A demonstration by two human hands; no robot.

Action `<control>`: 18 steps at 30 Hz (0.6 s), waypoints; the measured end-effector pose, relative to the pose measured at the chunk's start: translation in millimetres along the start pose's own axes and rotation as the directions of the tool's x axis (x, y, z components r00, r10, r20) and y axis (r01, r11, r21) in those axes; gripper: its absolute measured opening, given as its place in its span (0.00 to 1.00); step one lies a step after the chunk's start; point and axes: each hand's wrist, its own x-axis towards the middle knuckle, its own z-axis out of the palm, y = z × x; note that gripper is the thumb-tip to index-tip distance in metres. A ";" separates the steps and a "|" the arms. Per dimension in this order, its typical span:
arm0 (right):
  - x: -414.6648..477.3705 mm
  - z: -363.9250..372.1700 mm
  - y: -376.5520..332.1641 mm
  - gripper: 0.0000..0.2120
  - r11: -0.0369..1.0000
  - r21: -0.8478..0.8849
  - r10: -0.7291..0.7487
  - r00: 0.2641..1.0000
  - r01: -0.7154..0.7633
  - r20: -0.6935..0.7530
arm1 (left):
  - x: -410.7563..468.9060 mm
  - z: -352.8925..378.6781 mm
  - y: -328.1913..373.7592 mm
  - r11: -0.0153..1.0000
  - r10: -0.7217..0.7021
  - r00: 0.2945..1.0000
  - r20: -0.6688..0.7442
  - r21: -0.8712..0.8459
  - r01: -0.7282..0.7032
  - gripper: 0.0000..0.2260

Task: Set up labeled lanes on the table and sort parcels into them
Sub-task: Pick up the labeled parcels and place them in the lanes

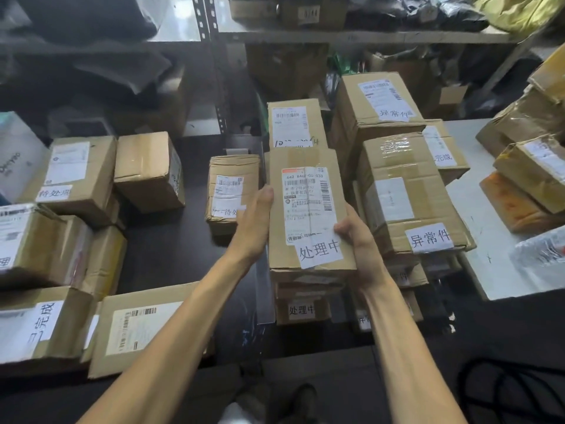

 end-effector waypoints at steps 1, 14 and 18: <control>-0.1 -0.4 2.0 0.26 0.999 0.037 0.011 1.000 -0.010 -0.012 | 1.5 5.3 -1.8 1.000 -0.001 0.998 -0.062 -0.020 0.000 0.26; 1.8 -12.5 2.6 0.43 0.992 0.115 0.039 0.999 -0.041 0.017 | 8.2 27.6 -10.4 0.973 -0.032 0.972 -0.234 -0.228 -0.023 0.25; 9.6 -19.5 5.2 0.42 0.996 0.039 0.084 0.996 -0.085 0.018 | 6.2 30.0 -20.9 0.960 -0.025 0.961 -0.275 -0.275 -0.054 0.21</control>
